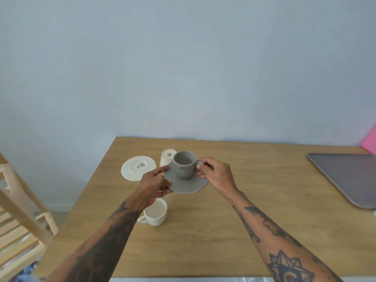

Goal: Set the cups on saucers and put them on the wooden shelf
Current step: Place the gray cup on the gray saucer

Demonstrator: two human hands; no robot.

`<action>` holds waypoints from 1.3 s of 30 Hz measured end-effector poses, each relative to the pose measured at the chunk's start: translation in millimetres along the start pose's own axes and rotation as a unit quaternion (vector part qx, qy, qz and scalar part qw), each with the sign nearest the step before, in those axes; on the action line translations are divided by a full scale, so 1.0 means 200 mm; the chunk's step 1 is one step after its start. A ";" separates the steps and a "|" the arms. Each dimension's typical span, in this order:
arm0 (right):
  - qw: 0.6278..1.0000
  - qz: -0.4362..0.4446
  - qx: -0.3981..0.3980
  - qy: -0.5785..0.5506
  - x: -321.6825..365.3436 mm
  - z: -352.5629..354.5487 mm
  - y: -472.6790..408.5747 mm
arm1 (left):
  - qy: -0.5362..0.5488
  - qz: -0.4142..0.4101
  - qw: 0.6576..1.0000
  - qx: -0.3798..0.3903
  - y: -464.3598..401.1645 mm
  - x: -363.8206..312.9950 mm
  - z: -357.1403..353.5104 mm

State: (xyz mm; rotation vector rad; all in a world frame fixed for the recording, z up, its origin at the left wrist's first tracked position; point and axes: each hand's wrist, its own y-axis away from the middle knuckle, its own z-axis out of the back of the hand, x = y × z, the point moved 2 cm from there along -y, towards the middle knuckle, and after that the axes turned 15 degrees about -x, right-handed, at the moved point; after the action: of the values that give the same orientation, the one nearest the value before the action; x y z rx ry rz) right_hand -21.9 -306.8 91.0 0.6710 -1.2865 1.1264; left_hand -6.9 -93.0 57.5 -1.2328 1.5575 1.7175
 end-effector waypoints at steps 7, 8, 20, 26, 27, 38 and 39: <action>0.999 -0.029 -0.023 0.011 -0.15 0.19 0.05 | -0.028 0.018 0.999 0.017 0.02 0.10 -0.13; 0.999 -0.033 -0.020 0.011 -0.17 0.20 0.06 | -0.034 0.020 0.999 0.018 0.02 0.12 -0.13; 0.995 -0.040 -0.037 0.087 -0.31 0.32 0.15 | -0.041 0.046 0.998 0.023 0.06 0.24 -0.19; 0.976 -0.211 -0.001 -0.051 -0.42 0.35 0.23 | -0.057 0.051 0.997 0.029 0.08 0.32 -0.27; 0.976 -0.209 -0.010 -0.051 -0.44 0.36 0.24 | -0.062 0.049 0.996 0.029 0.08 0.34 -0.29; 0.966 -0.250 -0.060 -0.007 -0.58 0.48 0.32 | -0.204 -0.028 0.978 0.040 0.12 0.57 -0.40; 0.966 -0.252 -0.061 -0.004 -0.59 0.49 0.32 | -0.234 -0.049 0.970 0.041 0.12 0.58 -0.41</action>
State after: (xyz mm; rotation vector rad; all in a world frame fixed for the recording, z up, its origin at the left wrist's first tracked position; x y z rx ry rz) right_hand -108.2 -403.7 -13.5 0.8505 -1.0965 0.6235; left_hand -57.4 -200.1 -25.2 -0.7730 1.2476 1.7058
